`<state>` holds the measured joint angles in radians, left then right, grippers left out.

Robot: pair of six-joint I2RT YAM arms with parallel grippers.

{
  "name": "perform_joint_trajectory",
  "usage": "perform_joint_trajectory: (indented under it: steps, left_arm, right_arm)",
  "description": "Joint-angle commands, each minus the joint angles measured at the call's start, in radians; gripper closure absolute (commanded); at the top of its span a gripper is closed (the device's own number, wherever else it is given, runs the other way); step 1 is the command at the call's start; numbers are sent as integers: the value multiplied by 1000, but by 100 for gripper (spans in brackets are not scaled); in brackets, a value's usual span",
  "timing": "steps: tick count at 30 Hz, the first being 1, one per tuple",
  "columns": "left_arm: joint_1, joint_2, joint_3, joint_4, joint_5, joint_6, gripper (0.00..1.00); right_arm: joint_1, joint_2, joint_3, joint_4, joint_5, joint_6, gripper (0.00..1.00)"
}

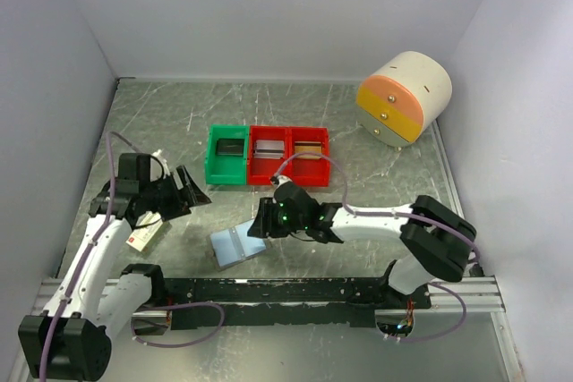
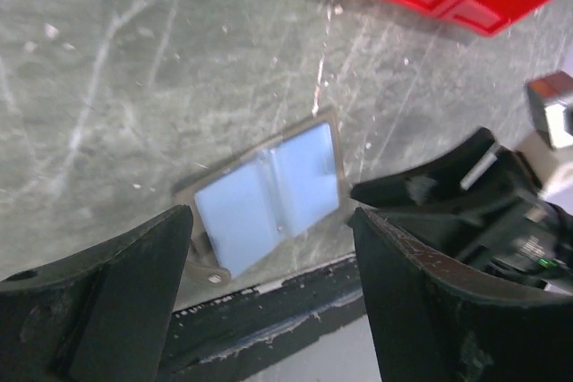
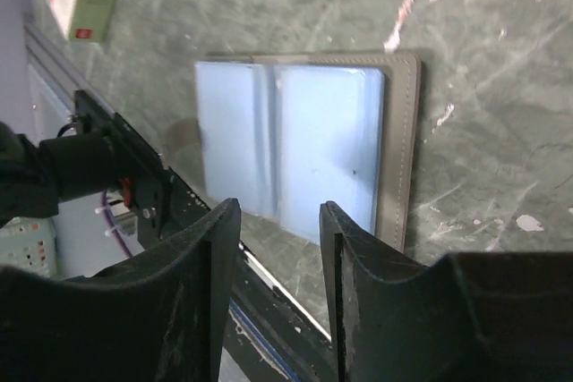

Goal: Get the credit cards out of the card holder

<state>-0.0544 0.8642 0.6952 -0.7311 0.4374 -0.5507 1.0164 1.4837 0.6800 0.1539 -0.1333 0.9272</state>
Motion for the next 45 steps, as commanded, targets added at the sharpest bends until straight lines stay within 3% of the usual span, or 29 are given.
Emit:
perform_joint_trajectory:
  steps: [1,15,27,36,45]
  left_arm:
    - [-100,-5,-18,9,37,-91,17]
    - [-447,34,-48,32,-150,-266,19]
    - [-633,101,-176,53,-289,-399,25]
    - [-717,236,-241,128,-369,-456,36]
    - [-732,225,-271,177,-375,-449,41]
  right_arm:
    - [29,72,-6,64,30,112,60]
    - [42,84,25,-110,133,99,60]
    - [42,146,28,-106,102,111,63]
    - [42,147,-32,44,13,172,68]
    - [41,203,-82,308,-112,269,70]
